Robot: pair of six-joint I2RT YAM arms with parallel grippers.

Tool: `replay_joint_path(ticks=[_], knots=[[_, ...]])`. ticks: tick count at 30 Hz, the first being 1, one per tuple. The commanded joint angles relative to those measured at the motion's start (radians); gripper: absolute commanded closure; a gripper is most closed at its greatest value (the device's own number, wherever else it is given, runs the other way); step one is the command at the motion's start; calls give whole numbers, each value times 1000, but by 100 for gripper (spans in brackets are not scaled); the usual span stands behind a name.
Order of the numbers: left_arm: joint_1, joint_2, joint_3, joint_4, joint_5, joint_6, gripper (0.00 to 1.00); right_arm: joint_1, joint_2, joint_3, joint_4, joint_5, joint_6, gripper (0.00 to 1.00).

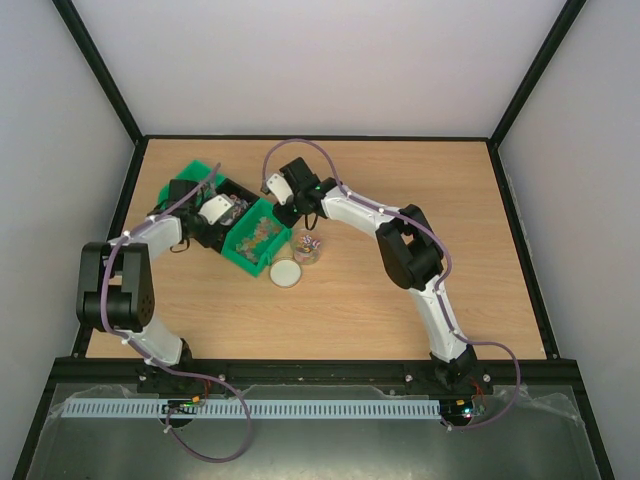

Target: Pack the candies

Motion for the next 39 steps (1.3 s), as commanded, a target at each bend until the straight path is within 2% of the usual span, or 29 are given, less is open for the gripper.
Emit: replay_joint_path(ticks=[1,12,18,25,32,39], knots=[[29,29,5,-51,134,-45,98,28,-4,-19,-14,-21,-27,98],[144,-79,-47,-82,158,-6,98,26,-2,-7,-17,60,26,80],[180,-122,-64,-103,157,34,98,23,-8,6,-19,72,49,57],[217,-150,-70,-127,169,73,98,24,-28,7,-11,81,59,38],[243,-186,-73,-144,196,99,98,23,-48,8,-4,80,64,24],[246,-232,-73,-182,210,140,98,18,-68,10,2,79,71,18]])
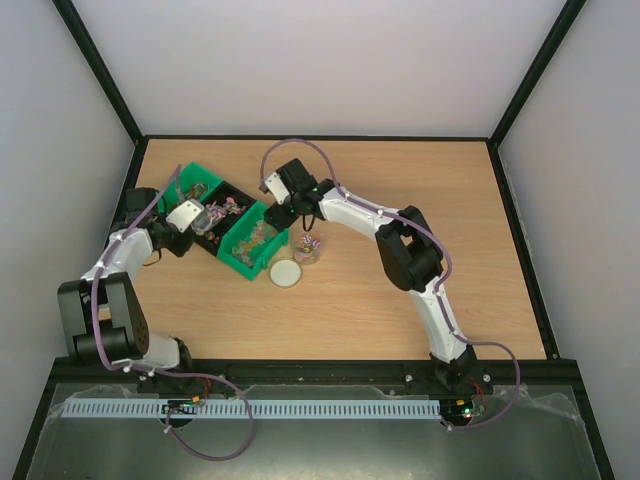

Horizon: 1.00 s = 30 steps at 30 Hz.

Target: Pack the candies

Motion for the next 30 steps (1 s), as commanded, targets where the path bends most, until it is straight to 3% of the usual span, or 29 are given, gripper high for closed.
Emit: replay_joint_path(ticks=[1,9,17,30], knots=[[5,-50,-10,-41,32,55,98,-1,-63,8,-4,0,12,17],[8,-136,13,-111,65,106,98,-24,-118,-17,17,-27,35,5],[-24,-185,80,-211,120,146,98,-81,-164,-6,-28,-68,76,2],[-268,-219,119,-230,143,132,98,-225,-288,-124,-35,-133,159,1]])
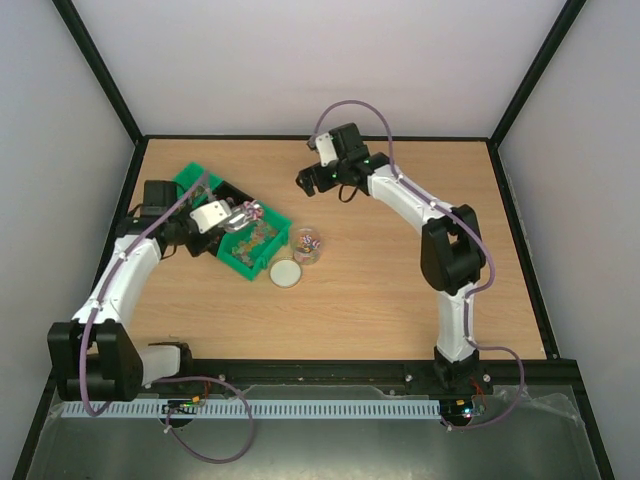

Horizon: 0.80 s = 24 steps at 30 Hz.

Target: Pack the candies

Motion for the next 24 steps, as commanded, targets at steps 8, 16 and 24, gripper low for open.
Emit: replay_joint_path(ticks=[8,16,24], knots=[[-213,26,74,-59,6,-5,98,-112,-151,-166,-31,-92,87,1],[-331,72,124,-134,-70,-14,98,-181,-203,-280,-20,-125,127,1],[-387,132,166,-164,-117,-27,98,-192,-226,-326,9,-120,149,1]])
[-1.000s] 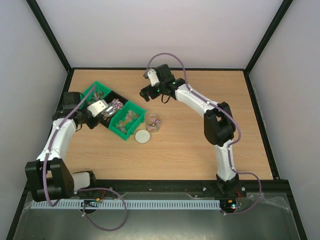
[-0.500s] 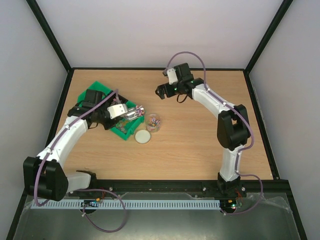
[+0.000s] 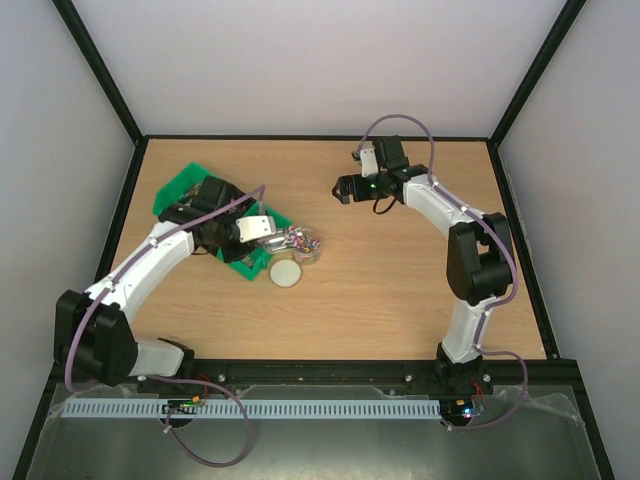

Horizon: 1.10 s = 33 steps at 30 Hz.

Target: Pack the candies

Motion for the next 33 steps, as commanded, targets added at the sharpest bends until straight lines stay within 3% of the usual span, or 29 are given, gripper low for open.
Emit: replay_joint_path(ticks=[1,33], knots=[[-20,32,48,-39,-33,-8,98,0,-50,-17,9,-18,26,1],[-144,241,297,-283,-243,-17,98,-1,-45,1,53,-18,57,1]])
